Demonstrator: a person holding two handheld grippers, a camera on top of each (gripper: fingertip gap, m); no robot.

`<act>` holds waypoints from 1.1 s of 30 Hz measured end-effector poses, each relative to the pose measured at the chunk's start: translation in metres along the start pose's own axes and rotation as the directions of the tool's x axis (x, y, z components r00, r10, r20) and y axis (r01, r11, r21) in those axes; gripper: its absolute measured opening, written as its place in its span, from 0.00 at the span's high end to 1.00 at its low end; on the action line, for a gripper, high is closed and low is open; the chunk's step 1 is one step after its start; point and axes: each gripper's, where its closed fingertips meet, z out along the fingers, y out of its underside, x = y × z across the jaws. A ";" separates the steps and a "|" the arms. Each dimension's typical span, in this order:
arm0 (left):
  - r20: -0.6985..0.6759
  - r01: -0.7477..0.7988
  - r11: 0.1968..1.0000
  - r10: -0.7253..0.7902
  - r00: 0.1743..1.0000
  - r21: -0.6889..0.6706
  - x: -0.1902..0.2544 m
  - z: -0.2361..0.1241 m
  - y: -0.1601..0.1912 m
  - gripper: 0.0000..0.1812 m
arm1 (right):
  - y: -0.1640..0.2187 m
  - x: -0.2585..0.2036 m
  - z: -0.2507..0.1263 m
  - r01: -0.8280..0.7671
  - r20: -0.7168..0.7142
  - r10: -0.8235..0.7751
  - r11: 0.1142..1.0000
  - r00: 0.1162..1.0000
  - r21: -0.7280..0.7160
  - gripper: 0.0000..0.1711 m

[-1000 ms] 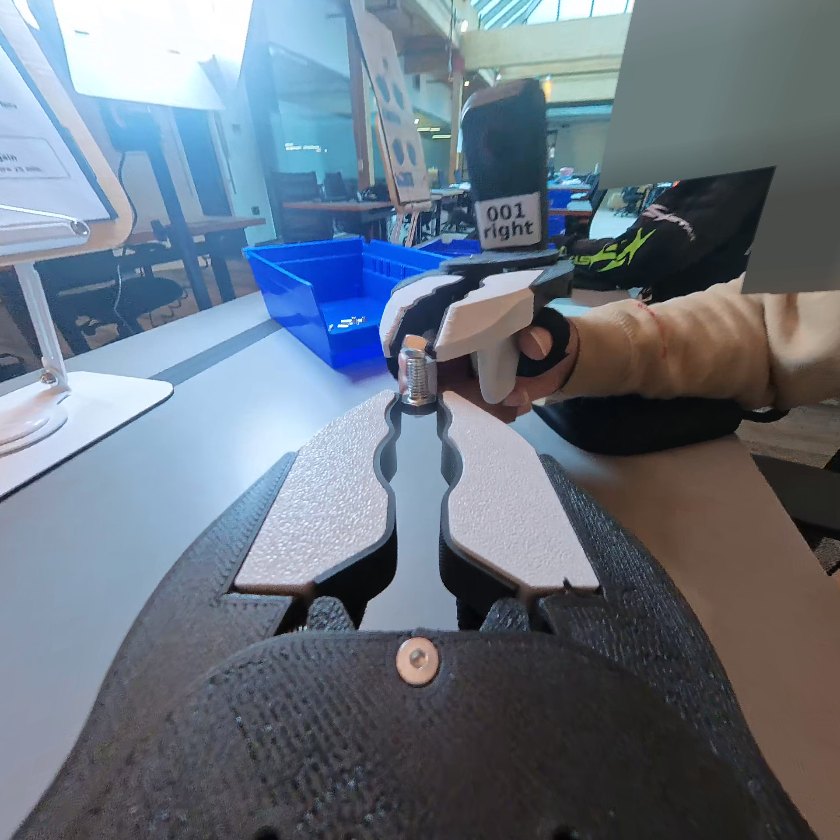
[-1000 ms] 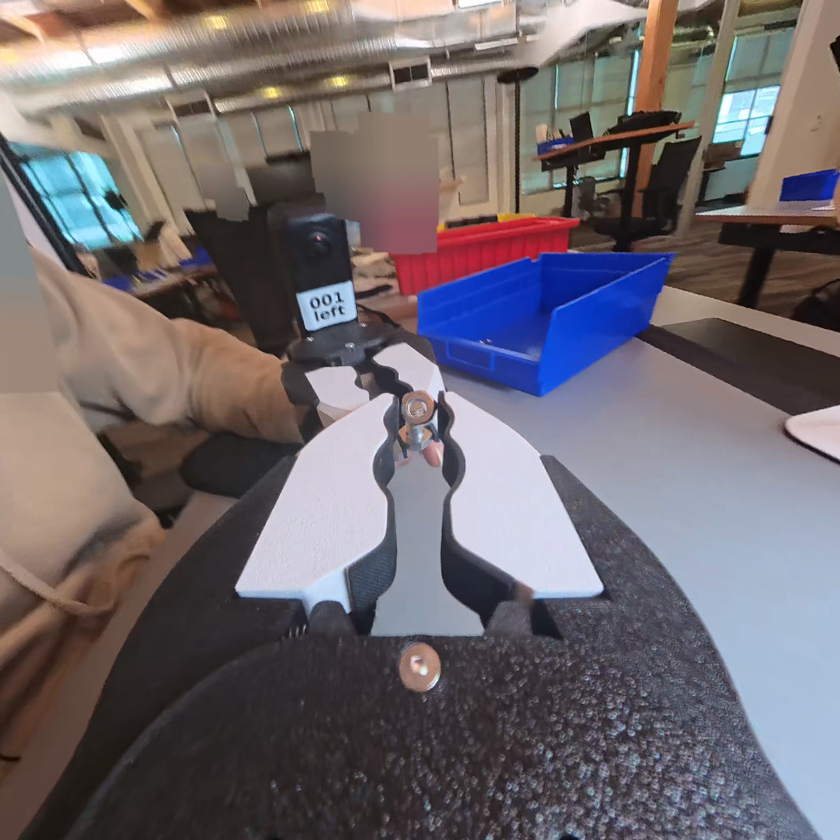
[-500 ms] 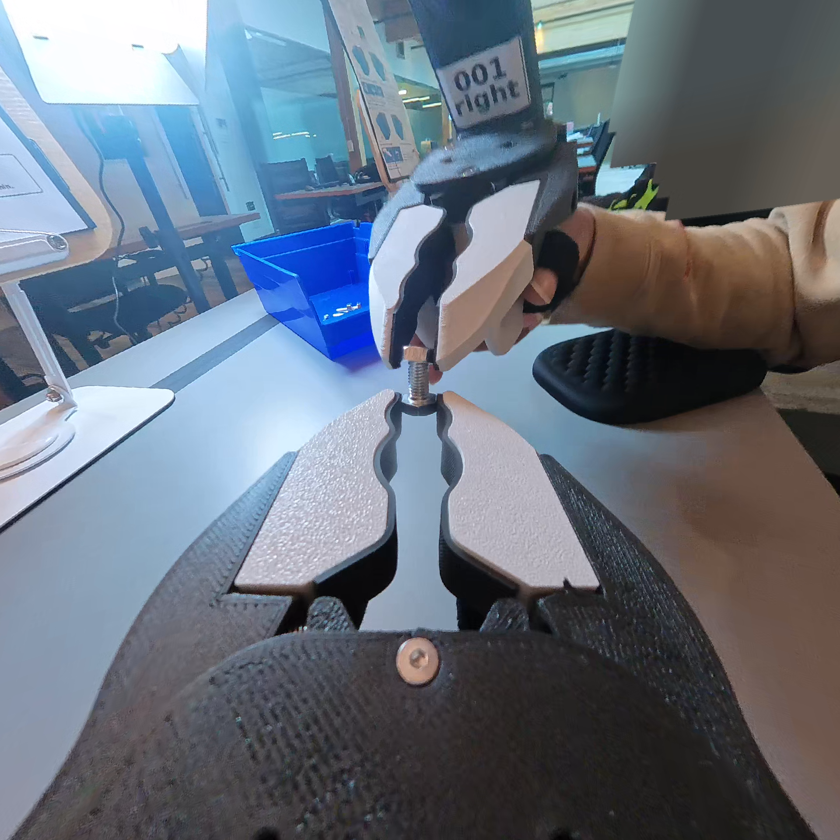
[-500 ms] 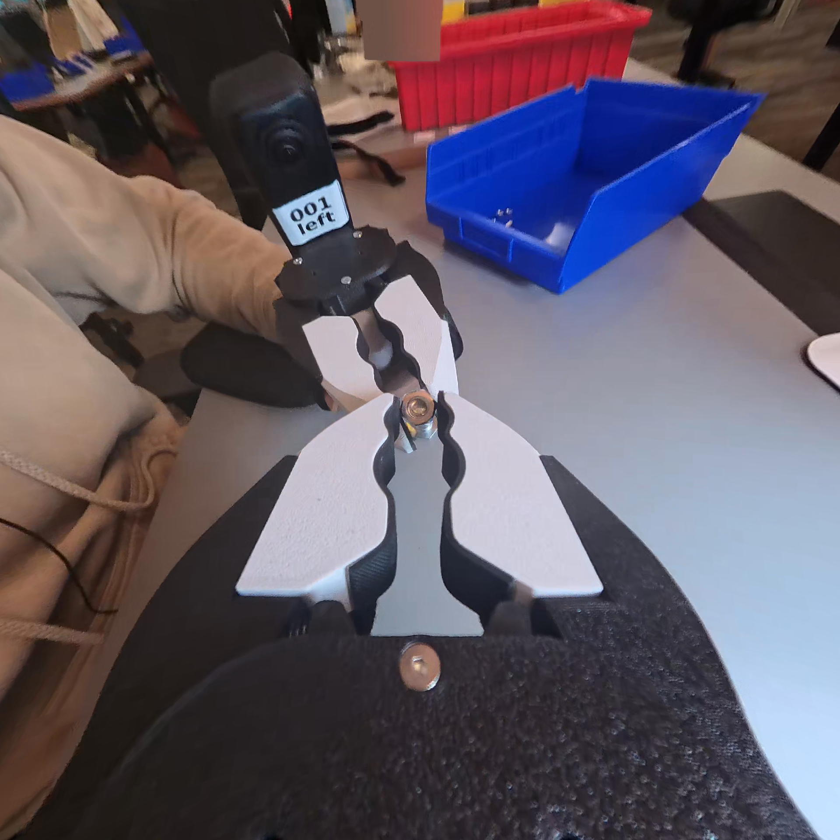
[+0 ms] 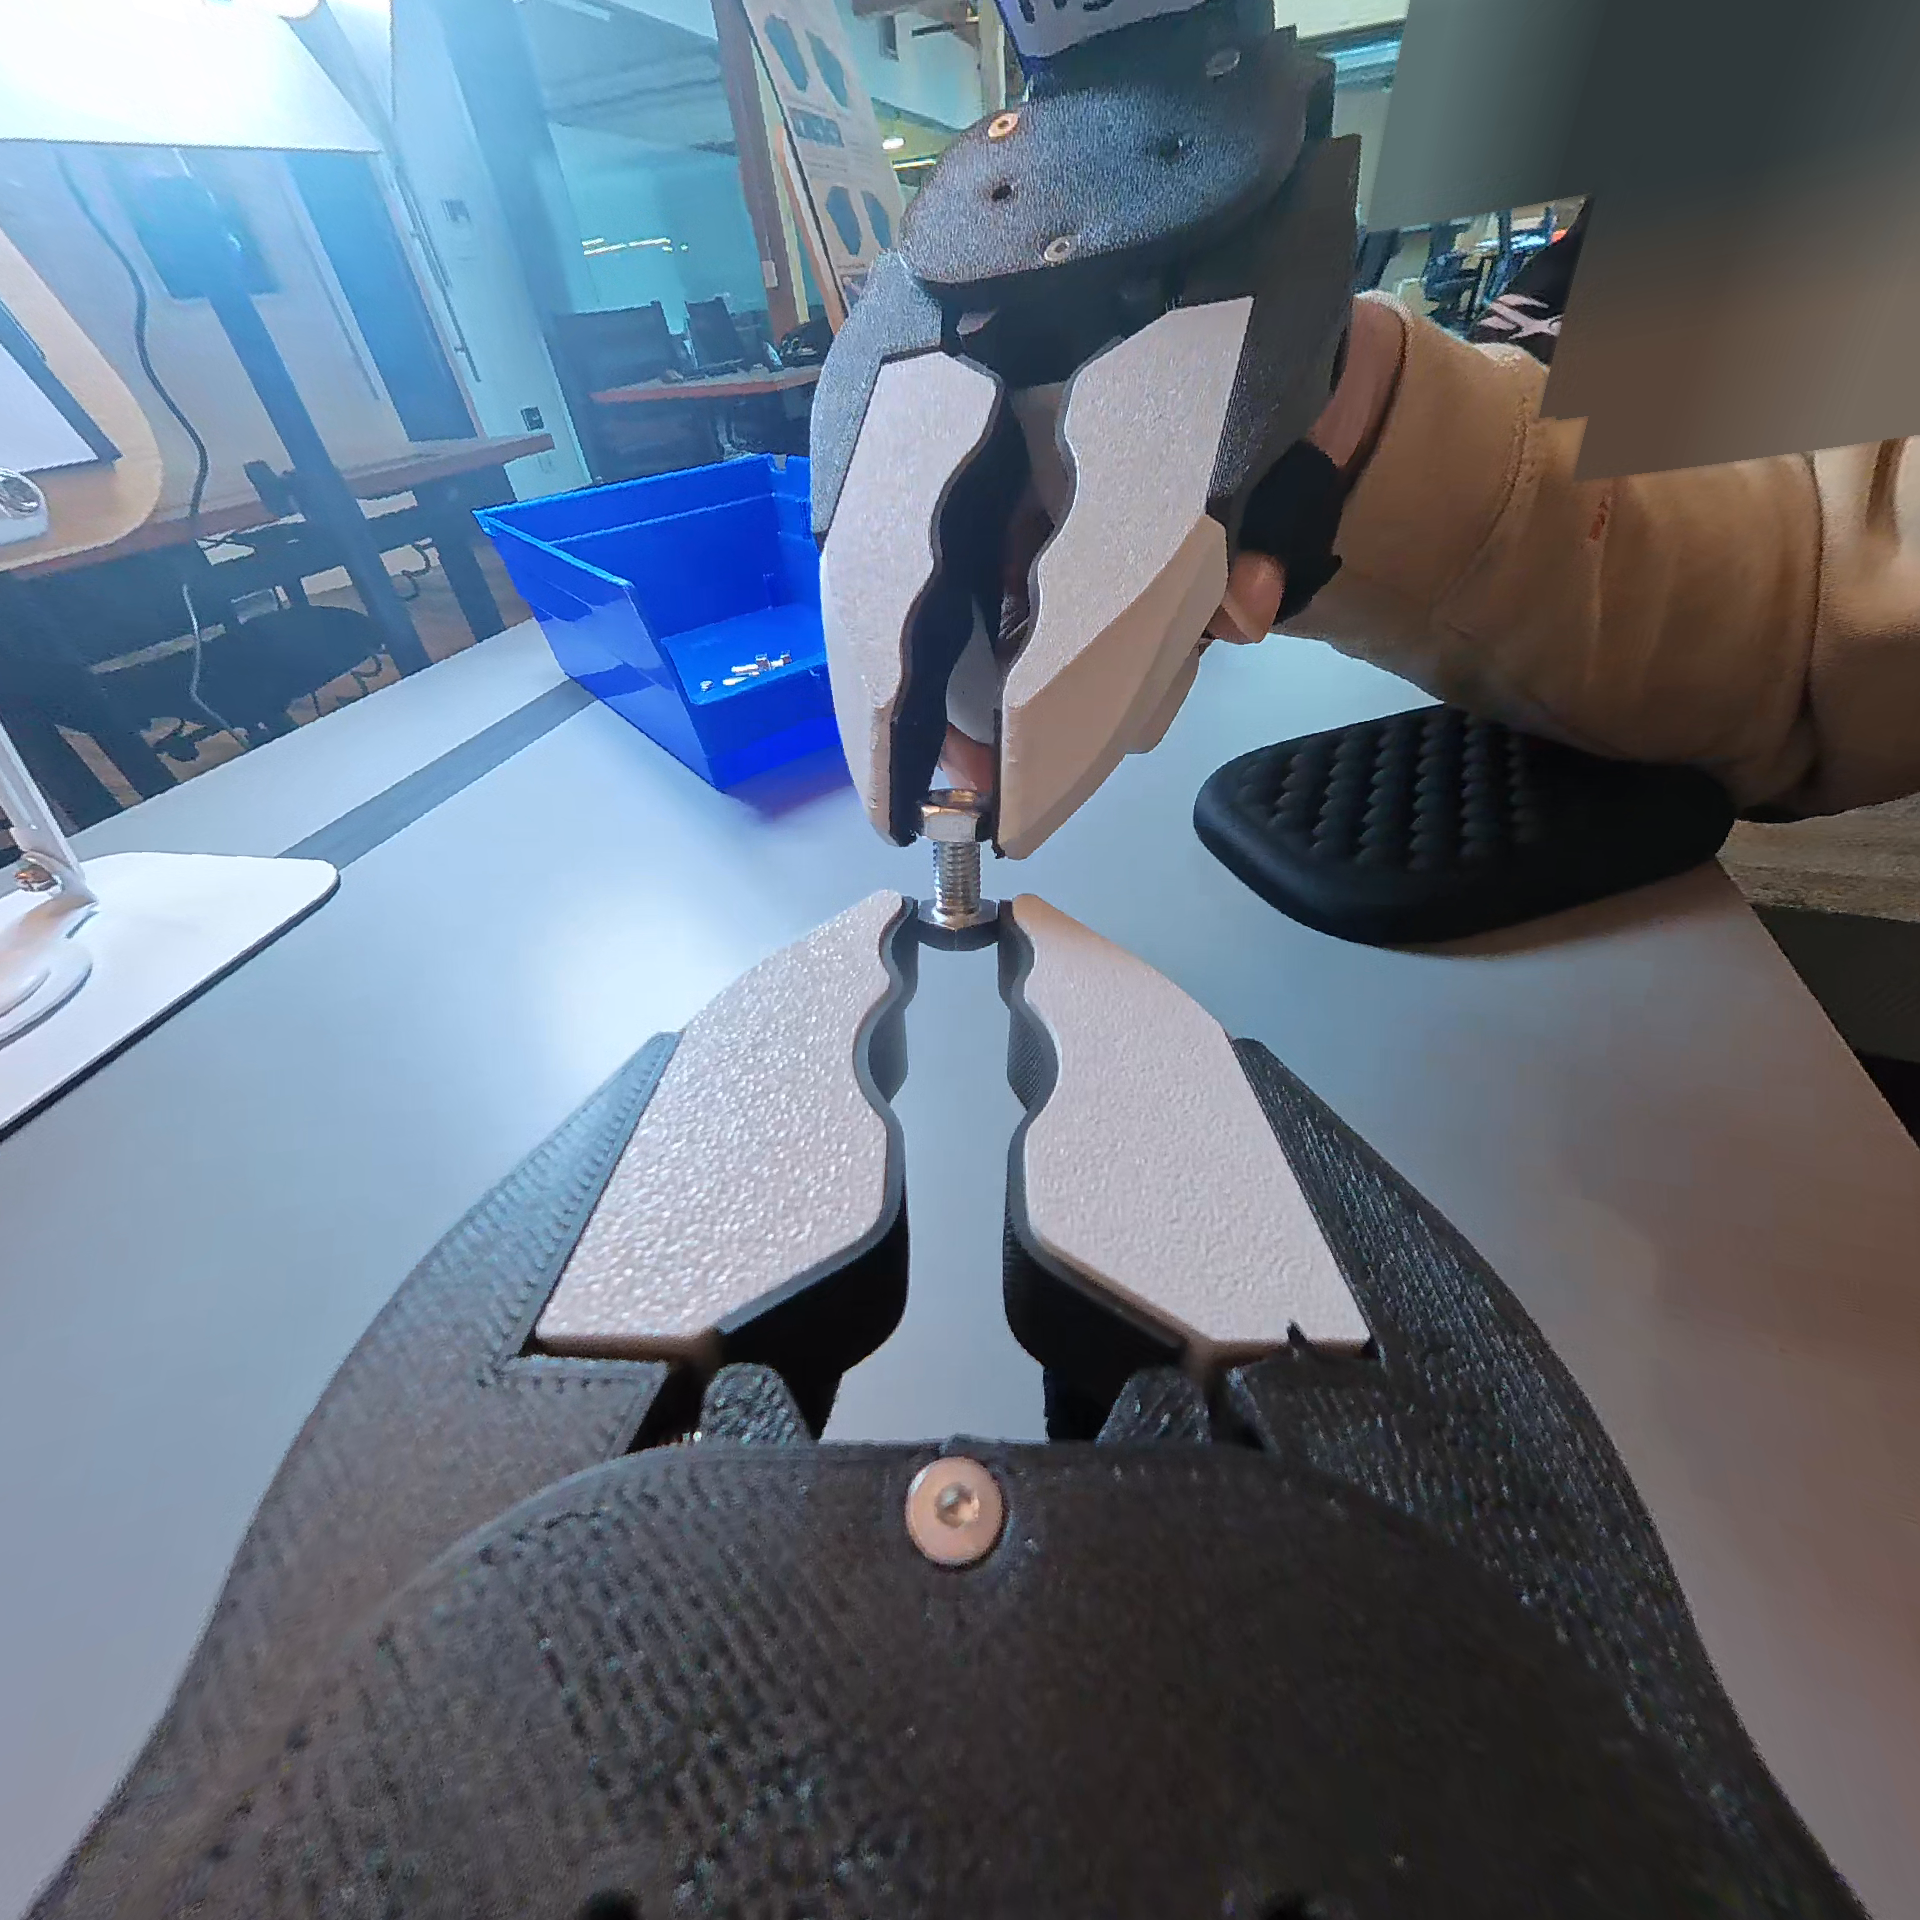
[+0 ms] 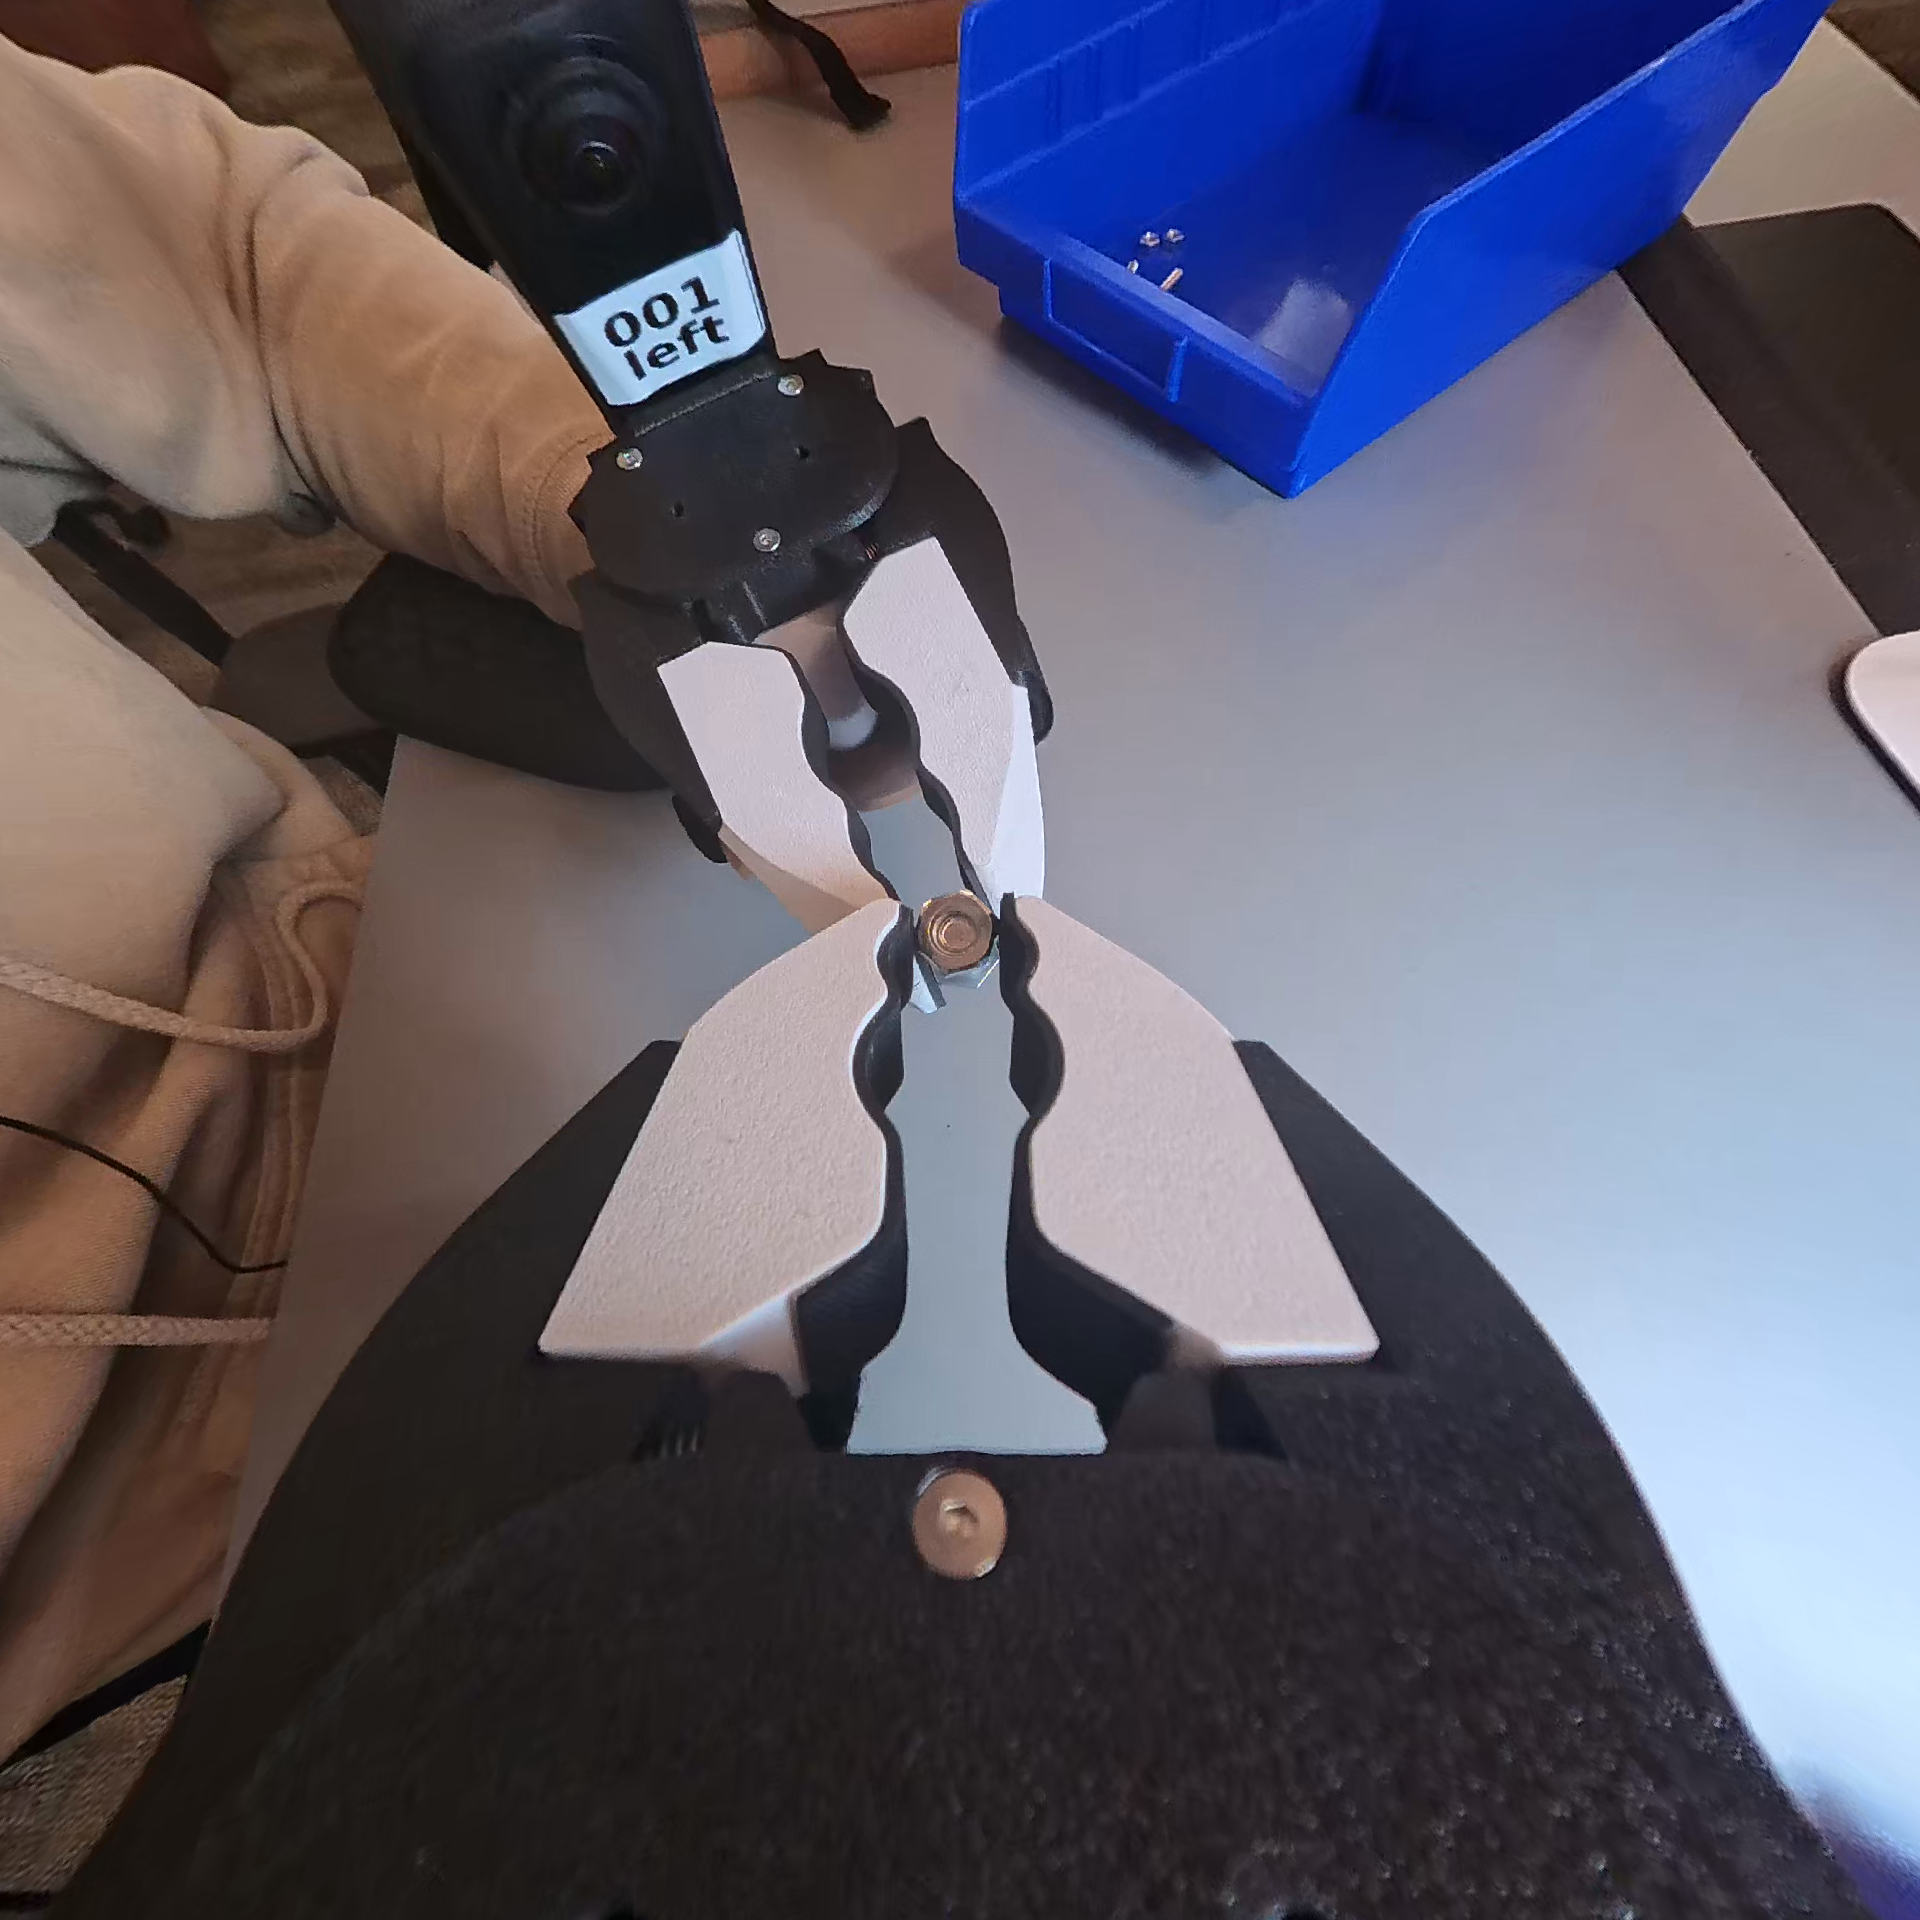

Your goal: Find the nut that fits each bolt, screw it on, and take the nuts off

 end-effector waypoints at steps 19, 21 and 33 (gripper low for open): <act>-0.006 0.113 0.979 -0.113 0.994 0.168 -0.015 -0.017 -0.027 0.92 | -0.036 -0.006 -0.006 0.013 0.044 -0.034 0.909 0.998 0.416 0.79; 0.003 0.109 0.981 -0.111 0.994 0.158 -0.016 -0.017 -0.026 0.92 | -0.035 -0.006 -0.006 0.014 0.042 -0.035 0.909 0.998 0.416 0.79; 0.035 0.108 0.987 -0.113 0.993 0.123 -0.021 -0.016 -0.020 0.92 | -0.031 -0.005 -0.007 -0.010 0.063 -0.020 0.896 0.998 0.444 0.81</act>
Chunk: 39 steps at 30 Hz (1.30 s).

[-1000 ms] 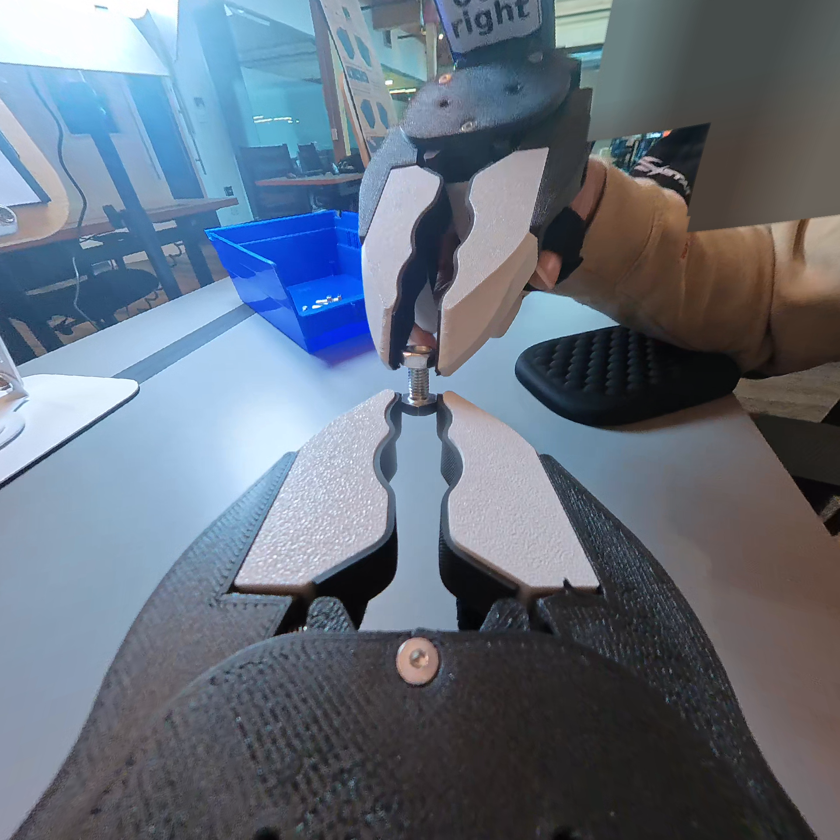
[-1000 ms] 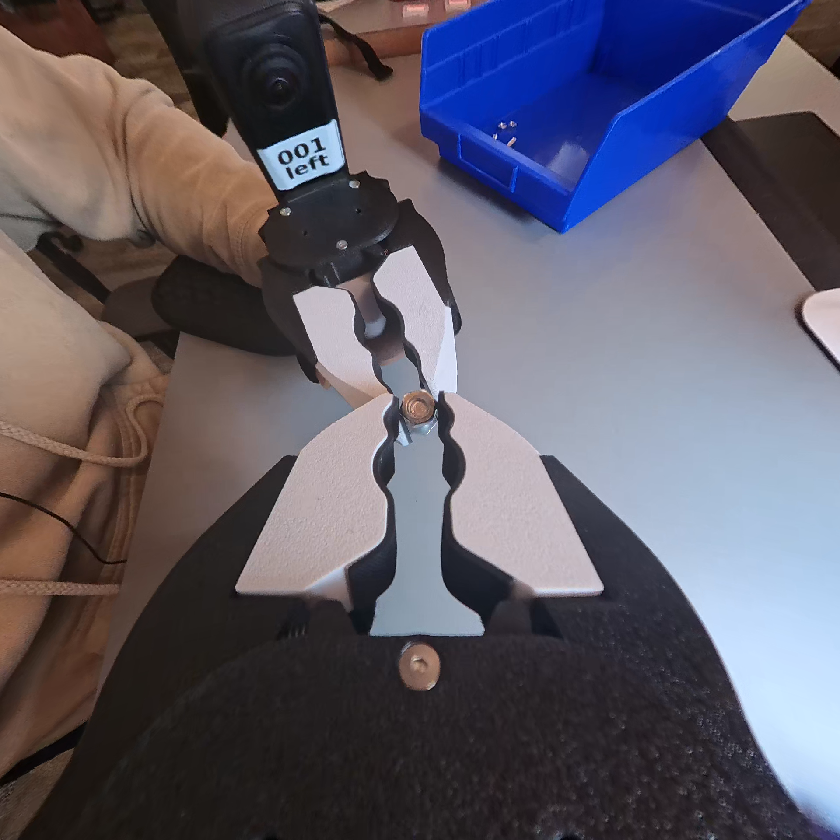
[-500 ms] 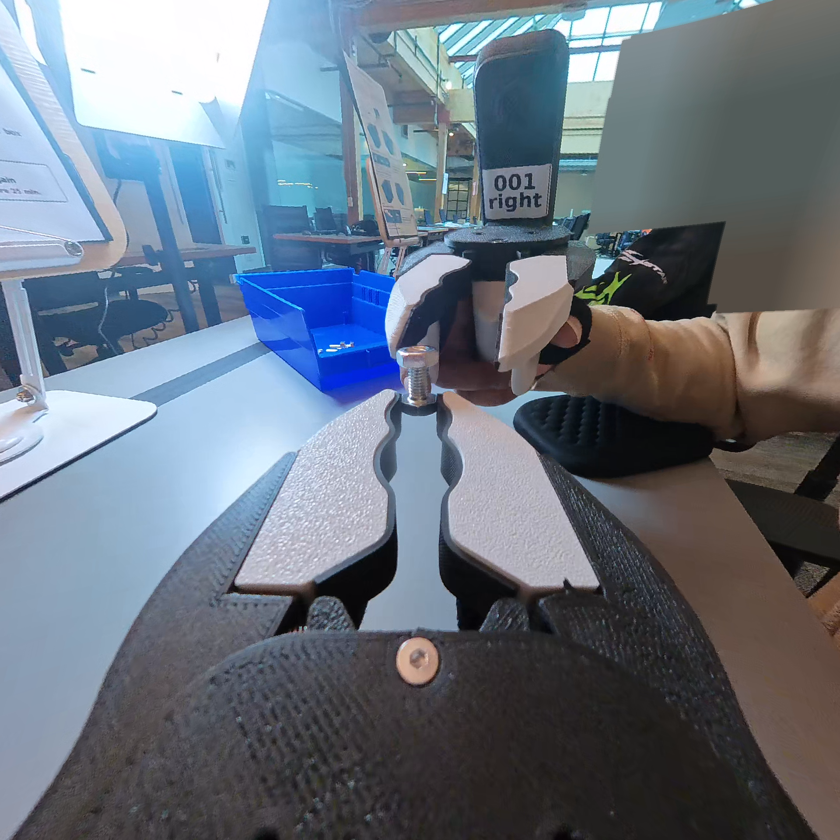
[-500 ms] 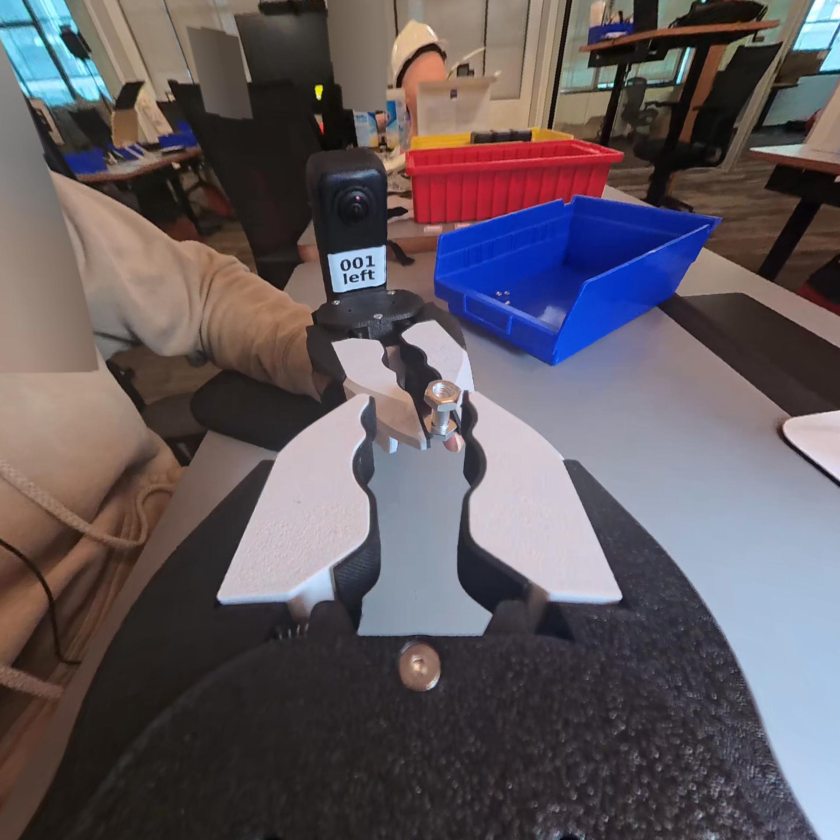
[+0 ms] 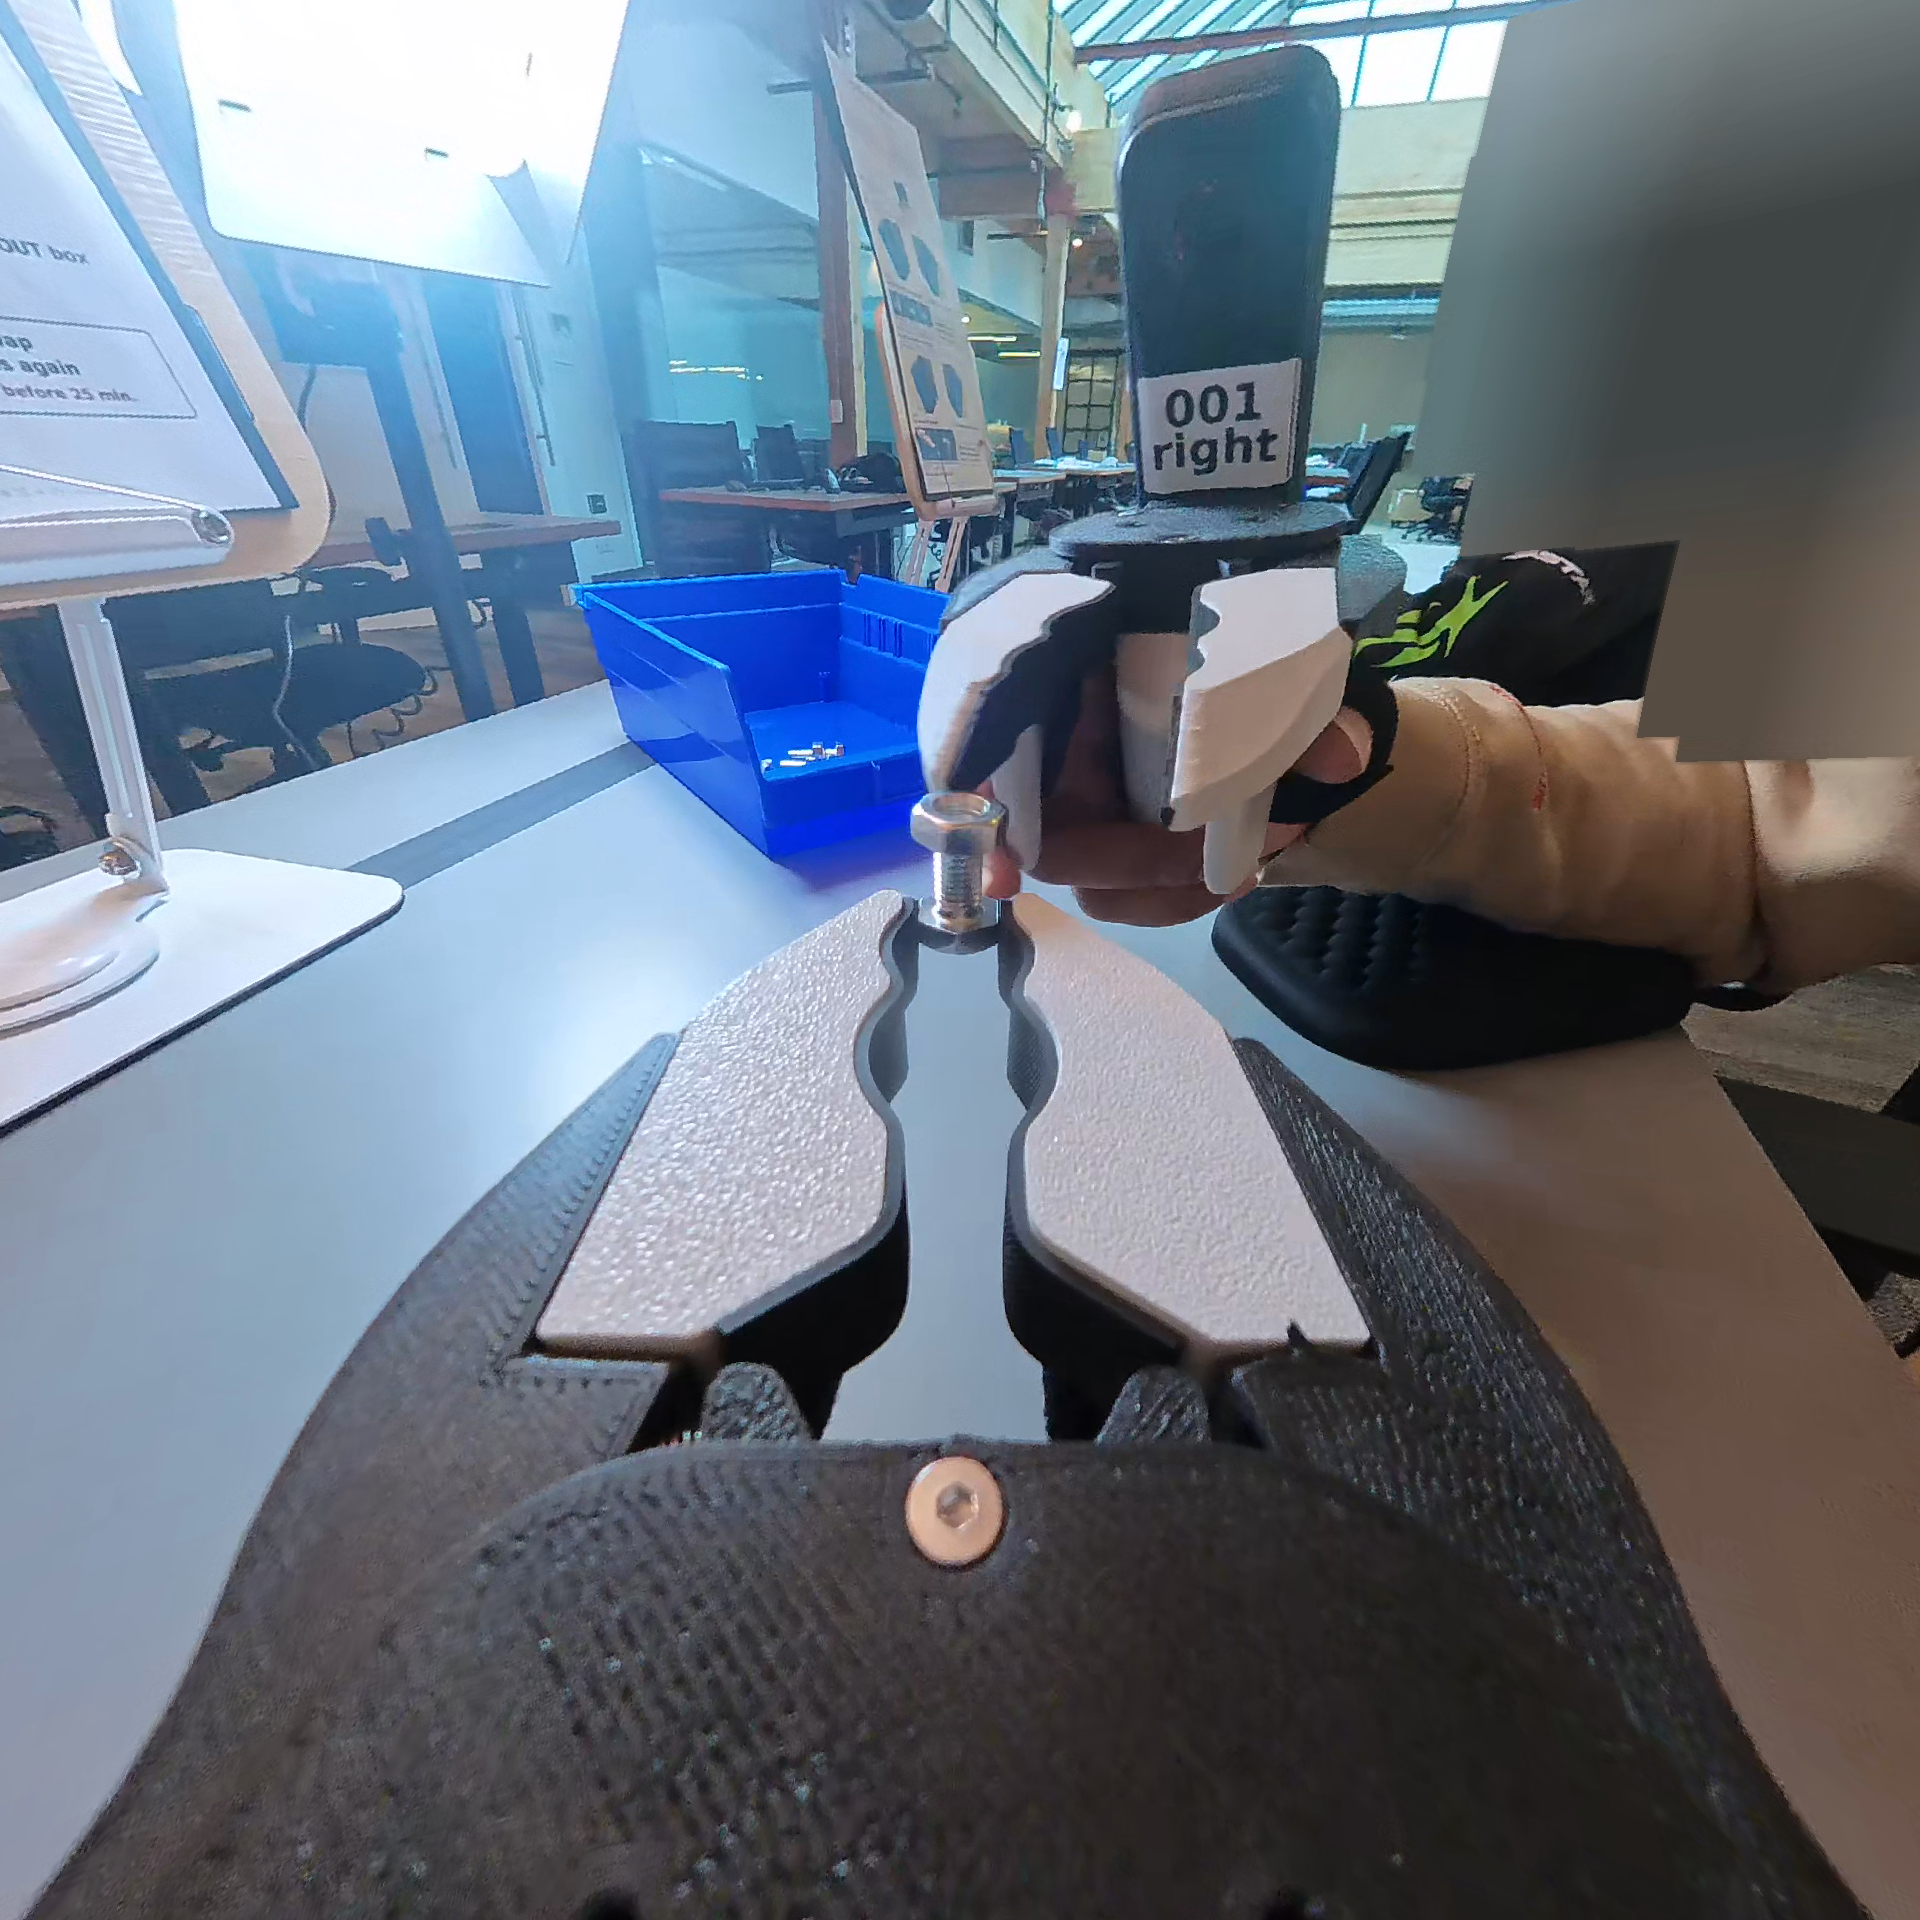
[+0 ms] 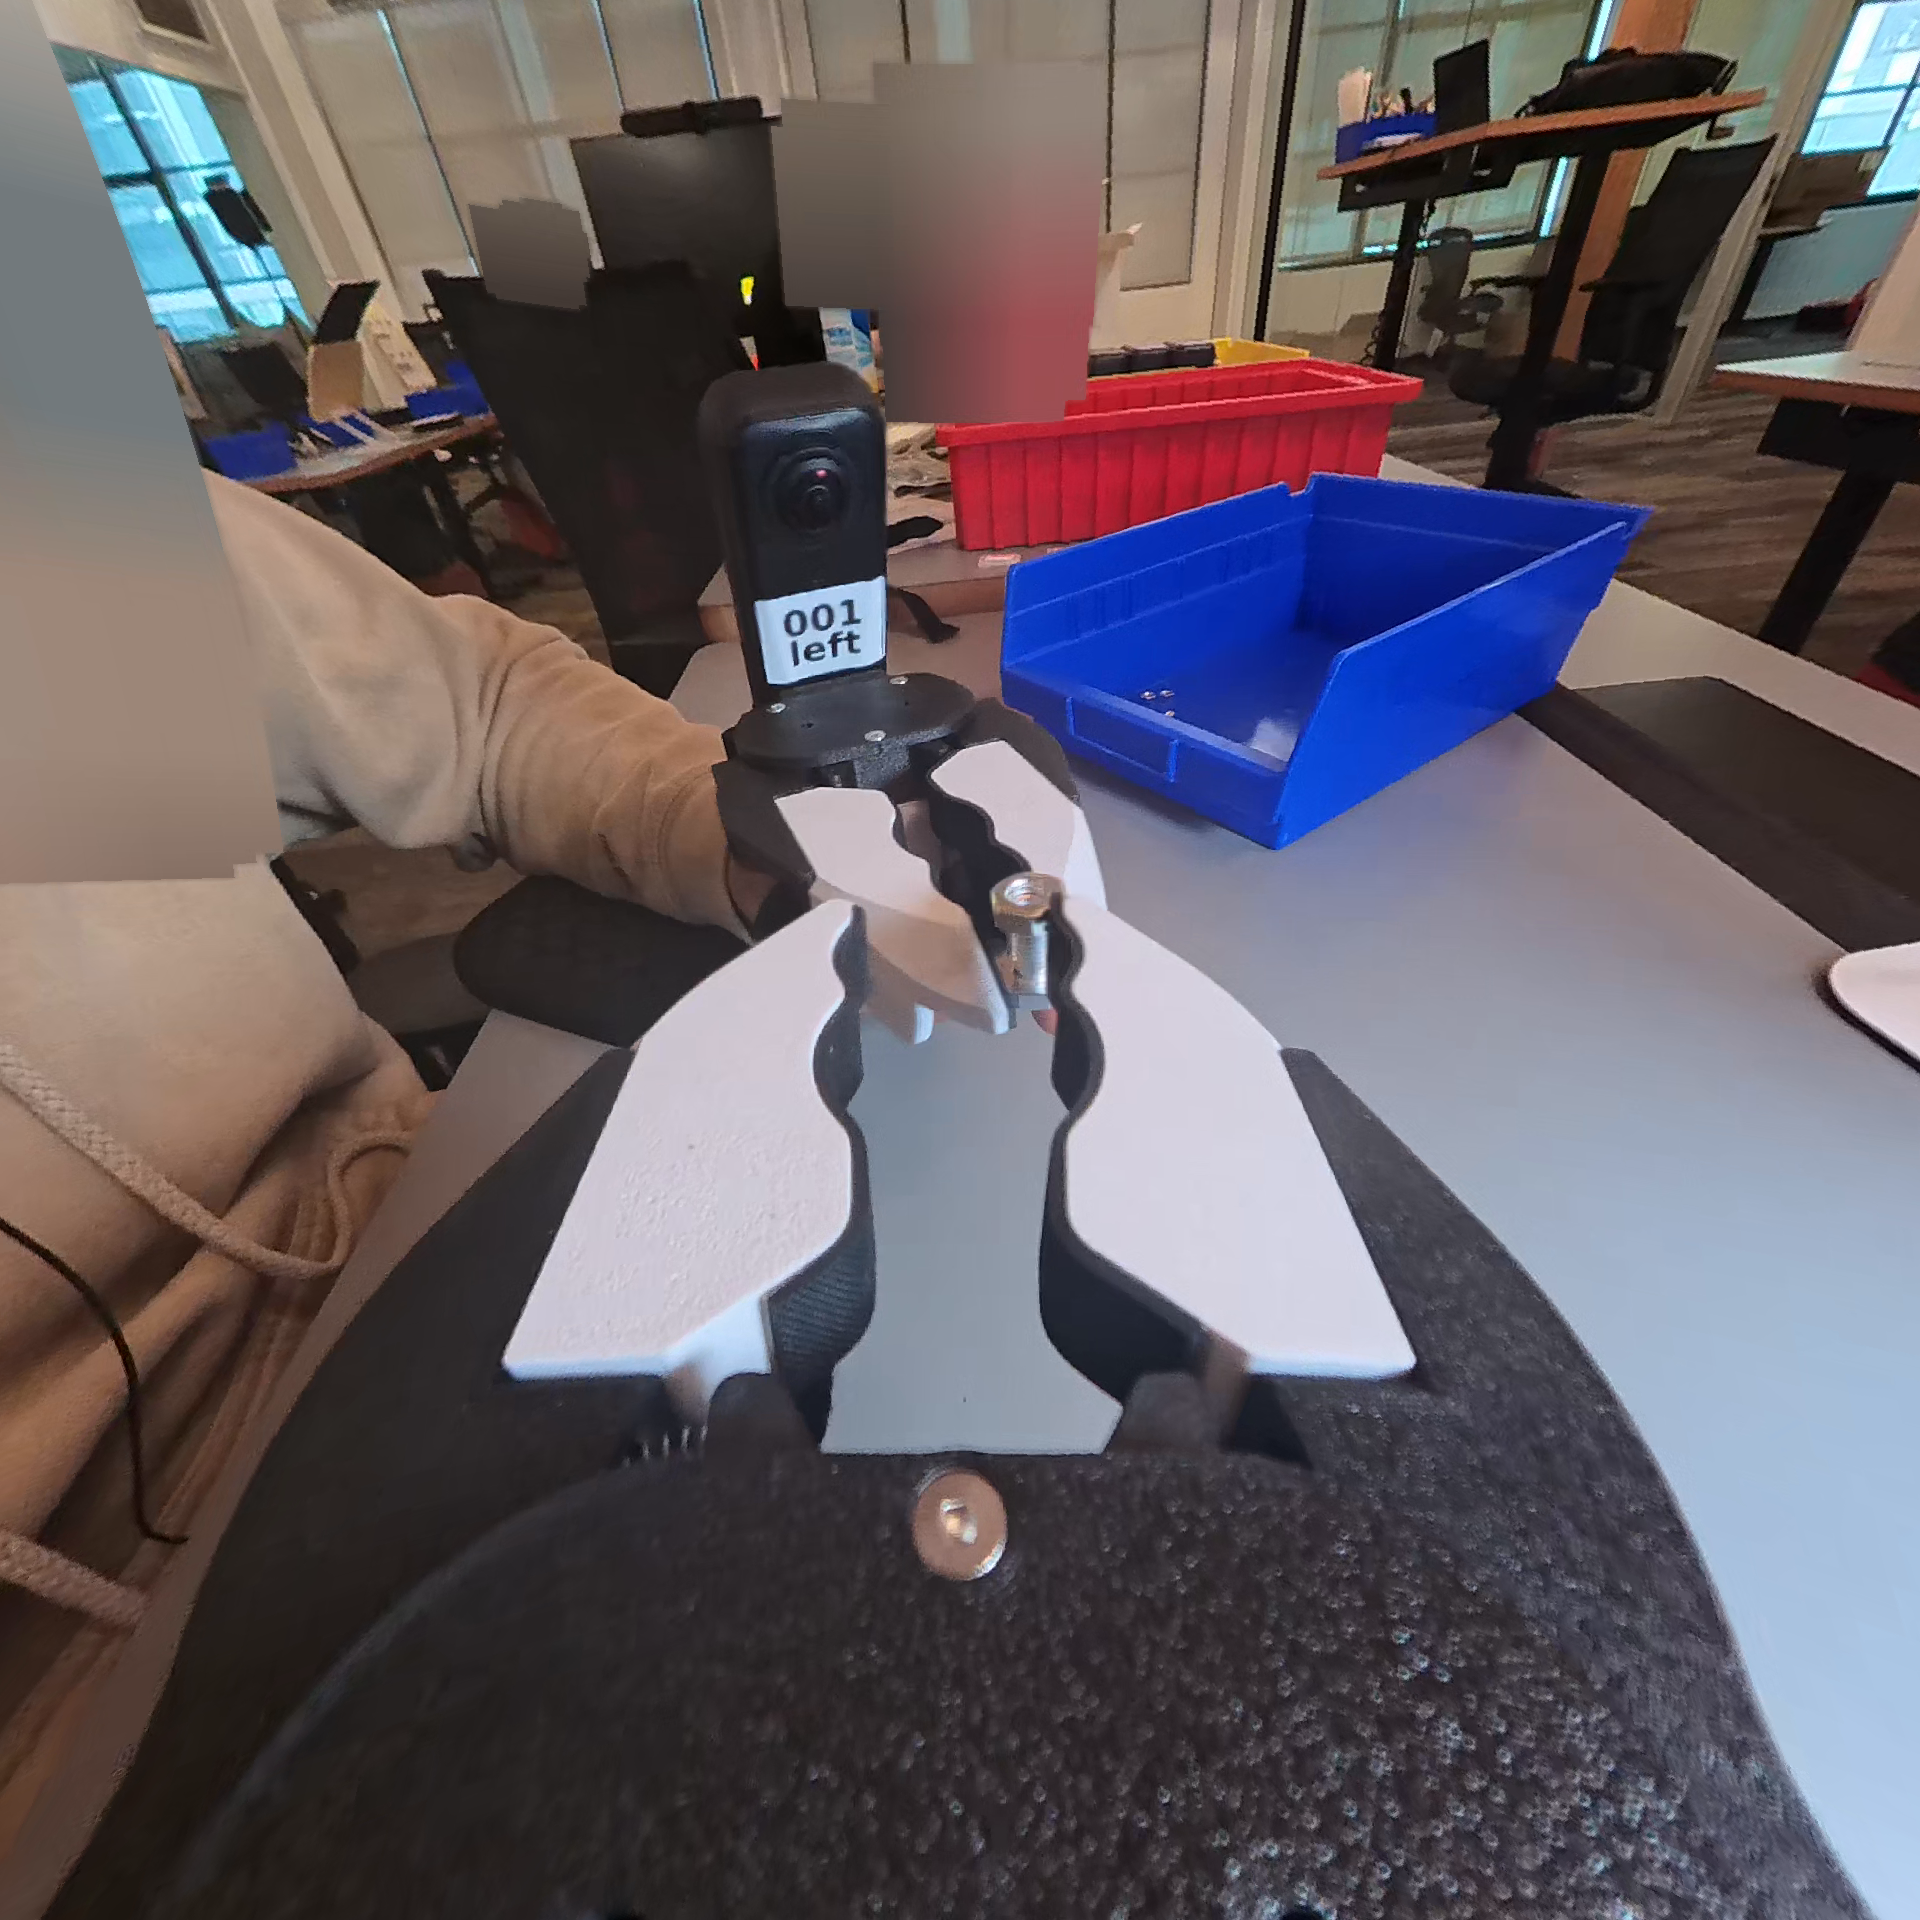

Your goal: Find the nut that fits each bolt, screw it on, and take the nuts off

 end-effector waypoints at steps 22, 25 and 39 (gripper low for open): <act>0.051 -0.052 0.995 0.056 0.997 -0.087 -0.011 -0.005 -0.001 0.92 | -0.004 -0.008 -0.003 -0.005 0.072 0.000 0.997 0.997 0.078 0.94; 0.050 -0.060 0.994 0.064 0.997 -0.086 -0.011 -0.005 -0.002 0.92 | -0.012 0.005 -0.004 -0.006 -0.008 0.007 0.993 1.000 0.121 0.85; 0.037 -0.063 0.994 0.066 0.997 -0.092 -0.008 -0.004 -0.003 0.92 | -0.001 0.004 0.005 -0.011 -0.006 0.012 0.997 1.000 0.079 0.79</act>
